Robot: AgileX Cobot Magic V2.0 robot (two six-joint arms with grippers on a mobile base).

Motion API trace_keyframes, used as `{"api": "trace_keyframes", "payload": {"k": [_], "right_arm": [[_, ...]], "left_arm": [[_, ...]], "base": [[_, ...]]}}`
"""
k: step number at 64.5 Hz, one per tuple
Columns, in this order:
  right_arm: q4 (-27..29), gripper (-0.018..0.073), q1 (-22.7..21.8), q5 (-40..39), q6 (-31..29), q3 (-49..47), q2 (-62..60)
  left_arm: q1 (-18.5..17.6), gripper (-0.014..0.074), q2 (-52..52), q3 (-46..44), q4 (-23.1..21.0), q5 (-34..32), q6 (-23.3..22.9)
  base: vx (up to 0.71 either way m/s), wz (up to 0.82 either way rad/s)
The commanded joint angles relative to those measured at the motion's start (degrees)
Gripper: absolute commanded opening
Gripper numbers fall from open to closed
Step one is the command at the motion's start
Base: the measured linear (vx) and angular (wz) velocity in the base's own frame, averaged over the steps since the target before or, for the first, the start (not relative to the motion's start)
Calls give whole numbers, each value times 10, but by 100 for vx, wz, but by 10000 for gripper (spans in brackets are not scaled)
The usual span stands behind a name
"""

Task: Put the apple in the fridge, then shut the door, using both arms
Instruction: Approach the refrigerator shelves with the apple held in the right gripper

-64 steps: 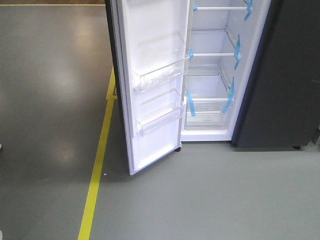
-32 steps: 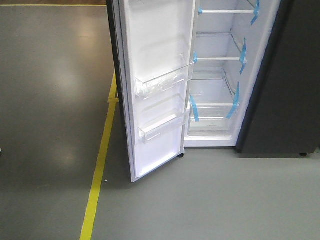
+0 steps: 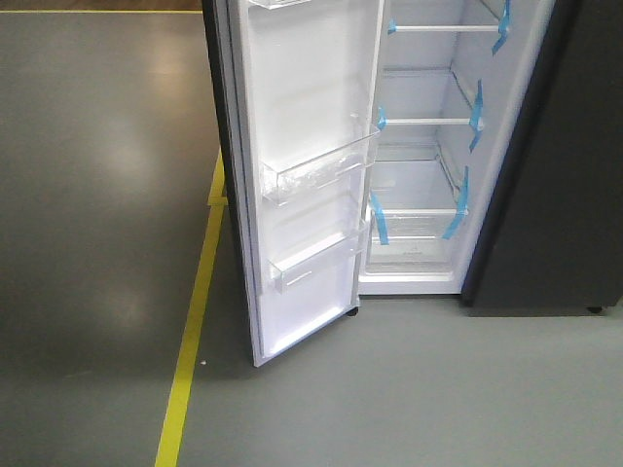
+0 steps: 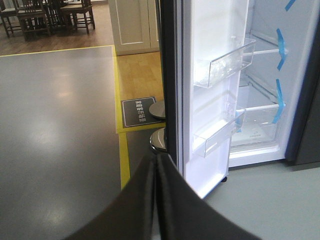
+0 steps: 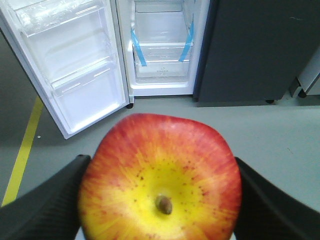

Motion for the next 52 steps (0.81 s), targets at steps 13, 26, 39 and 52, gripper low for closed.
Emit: {"api": "trace_keyframes", "payload": {"k": [13, 26, 39, 52], "right_arm": [[-5, 100, -2, -42, -4, -16, 2], [-5, 100, -2, -42, -4, -16, 2], [-5, 100, -2, -42, -4, -16, 2], [-5, 100, -2, -42, -4, -16, 2]], "left_arm": [[-3, -5, -8, 11, -3, -41, -4], [-3, -5, -8, 11, -3, -41, -4], [-3, -5, -8, 11, -3, -41, -4], [-3, -5, -8, 11, -3, -41, -4]], "base": [[6, -1], [6, -2], [7, -2], [7, -2]]}}
